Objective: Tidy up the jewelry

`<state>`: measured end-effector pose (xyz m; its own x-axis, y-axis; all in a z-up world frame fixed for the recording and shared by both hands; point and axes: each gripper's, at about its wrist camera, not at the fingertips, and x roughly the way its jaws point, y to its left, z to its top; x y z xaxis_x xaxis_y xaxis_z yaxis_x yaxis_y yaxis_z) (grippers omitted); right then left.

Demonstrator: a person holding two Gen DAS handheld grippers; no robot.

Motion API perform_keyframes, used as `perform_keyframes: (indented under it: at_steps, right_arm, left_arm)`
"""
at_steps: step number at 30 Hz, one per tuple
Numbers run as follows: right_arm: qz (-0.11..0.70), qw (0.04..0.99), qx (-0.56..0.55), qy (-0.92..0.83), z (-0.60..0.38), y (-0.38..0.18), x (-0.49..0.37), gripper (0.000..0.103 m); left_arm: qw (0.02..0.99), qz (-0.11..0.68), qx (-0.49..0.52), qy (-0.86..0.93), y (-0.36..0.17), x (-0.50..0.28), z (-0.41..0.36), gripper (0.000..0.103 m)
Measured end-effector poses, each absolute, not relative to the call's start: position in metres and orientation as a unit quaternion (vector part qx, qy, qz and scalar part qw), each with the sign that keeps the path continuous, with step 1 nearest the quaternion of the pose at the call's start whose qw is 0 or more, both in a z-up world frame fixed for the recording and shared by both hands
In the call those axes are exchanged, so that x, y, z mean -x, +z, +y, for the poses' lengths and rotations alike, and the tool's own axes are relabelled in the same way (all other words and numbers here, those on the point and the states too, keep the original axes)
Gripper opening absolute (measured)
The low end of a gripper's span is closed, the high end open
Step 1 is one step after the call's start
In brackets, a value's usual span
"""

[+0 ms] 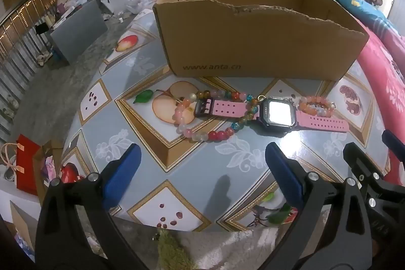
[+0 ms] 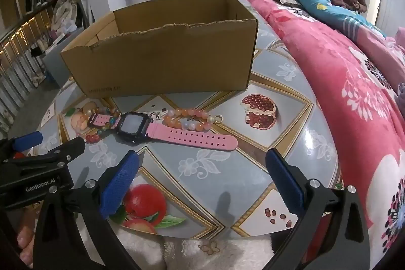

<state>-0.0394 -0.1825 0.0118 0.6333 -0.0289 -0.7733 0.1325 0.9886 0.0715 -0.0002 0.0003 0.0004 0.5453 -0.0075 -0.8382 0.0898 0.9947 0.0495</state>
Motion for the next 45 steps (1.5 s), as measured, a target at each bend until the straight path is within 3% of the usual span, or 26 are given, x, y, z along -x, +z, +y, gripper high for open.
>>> perform_keyframes:
  at_steps: [45]
  right_arm:
    - [0.426, 0.902, -0.050, -0.049, -0.181, 0.020, 0.037, 0.098]
  left_arm:
    - [0.881, 0.471, -0.037, -0.018, 0.005, 0.000, 0.007, 0.095]
